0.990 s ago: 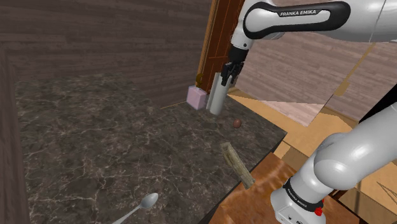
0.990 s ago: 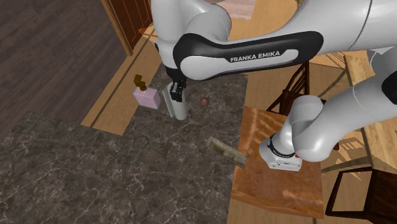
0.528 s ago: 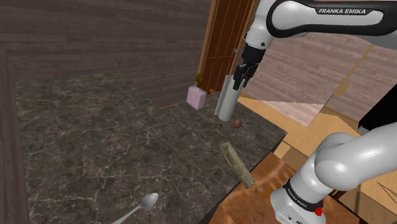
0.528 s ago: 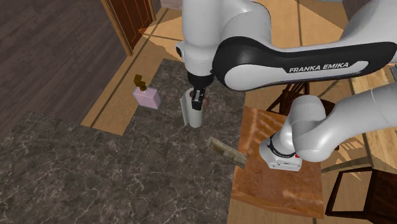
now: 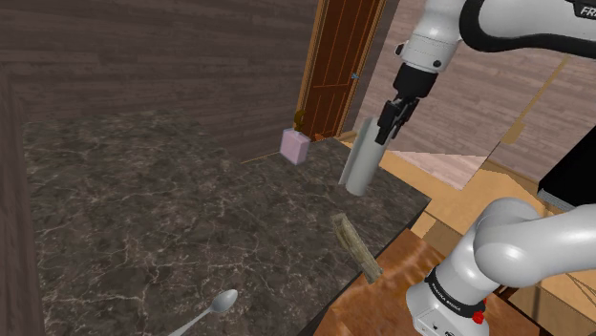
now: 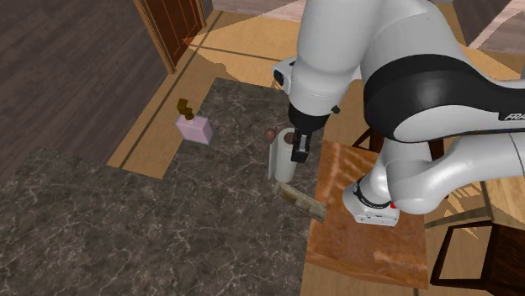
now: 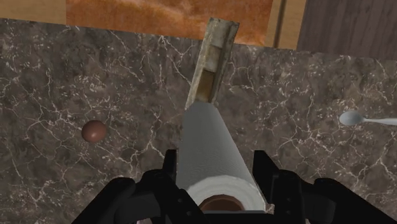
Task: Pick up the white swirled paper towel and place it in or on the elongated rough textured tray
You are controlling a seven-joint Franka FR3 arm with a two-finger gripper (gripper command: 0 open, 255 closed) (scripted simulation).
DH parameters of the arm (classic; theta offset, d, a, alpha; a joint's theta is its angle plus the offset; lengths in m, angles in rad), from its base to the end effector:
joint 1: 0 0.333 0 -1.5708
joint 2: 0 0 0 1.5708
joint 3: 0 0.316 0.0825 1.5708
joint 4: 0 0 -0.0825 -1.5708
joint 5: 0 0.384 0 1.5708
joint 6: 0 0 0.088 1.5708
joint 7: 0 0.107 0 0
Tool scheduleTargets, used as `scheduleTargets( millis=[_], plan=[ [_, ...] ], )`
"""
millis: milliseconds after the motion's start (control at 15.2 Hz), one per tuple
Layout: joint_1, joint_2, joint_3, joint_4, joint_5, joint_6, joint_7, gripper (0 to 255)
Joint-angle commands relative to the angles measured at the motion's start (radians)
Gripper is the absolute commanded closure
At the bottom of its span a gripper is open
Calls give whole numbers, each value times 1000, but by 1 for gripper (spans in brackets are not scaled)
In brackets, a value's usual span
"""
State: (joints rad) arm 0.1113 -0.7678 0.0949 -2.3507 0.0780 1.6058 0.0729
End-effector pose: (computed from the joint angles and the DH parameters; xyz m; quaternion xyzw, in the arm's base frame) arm 0.3063 0.0810 0.5890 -0.9985 -0.0527 -0.0095 0.0073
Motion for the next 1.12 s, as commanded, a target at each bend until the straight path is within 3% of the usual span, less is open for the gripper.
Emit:
scheduleTargets(
  millis=[0, 264, 1056],
  plan=[
    [12, -65, 16, -22, 15, -43, 22, 255],
    [35, -170, 49, -34, 49, -133, 69, 255],
    [45, -225, 65, -224, 67, 2, 64, 255]
  ],
)
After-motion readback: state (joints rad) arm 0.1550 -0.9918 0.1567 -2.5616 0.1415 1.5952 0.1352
